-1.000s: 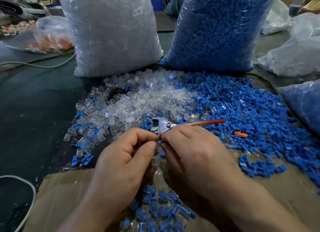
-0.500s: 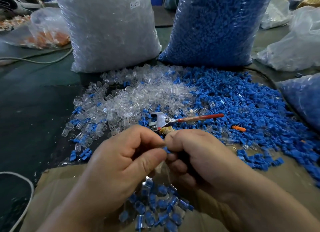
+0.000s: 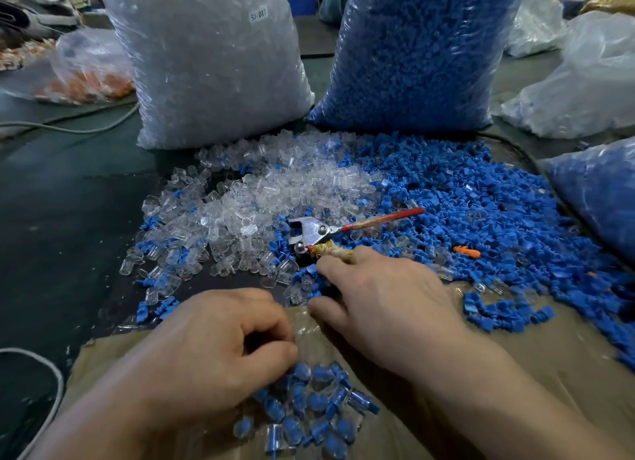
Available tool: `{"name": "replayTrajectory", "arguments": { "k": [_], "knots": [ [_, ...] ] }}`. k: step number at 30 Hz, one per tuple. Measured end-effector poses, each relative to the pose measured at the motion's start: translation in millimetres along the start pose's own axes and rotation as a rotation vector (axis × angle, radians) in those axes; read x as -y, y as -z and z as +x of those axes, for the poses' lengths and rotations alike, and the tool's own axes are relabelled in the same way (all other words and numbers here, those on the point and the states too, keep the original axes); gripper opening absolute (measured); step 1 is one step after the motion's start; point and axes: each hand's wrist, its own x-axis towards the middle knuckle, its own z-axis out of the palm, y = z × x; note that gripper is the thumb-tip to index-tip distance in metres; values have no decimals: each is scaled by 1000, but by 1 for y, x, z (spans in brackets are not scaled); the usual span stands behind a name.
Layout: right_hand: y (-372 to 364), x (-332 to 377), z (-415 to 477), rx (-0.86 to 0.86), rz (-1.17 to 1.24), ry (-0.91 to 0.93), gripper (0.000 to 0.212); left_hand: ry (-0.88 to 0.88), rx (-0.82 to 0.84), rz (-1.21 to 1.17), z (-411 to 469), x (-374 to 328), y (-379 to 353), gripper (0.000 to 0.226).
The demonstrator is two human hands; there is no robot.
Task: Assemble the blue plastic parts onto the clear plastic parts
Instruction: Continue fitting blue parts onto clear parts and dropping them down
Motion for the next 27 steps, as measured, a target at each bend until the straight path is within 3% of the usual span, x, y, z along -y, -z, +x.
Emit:
{"name": "replayTrajectory", "arguments": {
  "k": [6, 10, 20, 24, 27],
  "knots": [
    [-5, 4, 5, 8, 9, 69, 36, 140, -315, 84, 10, 7, -12, 19],
    [-5, 4, 6, 15, 48, 98, 31, 123, -300, 160, 15, 7, -20, 30],
    [-4, 7, 4, 19, 142, 153, 22, 117, -333, 131, 18, 6, -24, 13],
    [-3, 7, 3, -13, 188, 137, 16, 194, -451, -56, 14, 8, -28, 11],
    [-4, 7, 1, -22, 209, 142, 25, 278, -513, -309, 14, 7, -32, 17]
  ]
}}
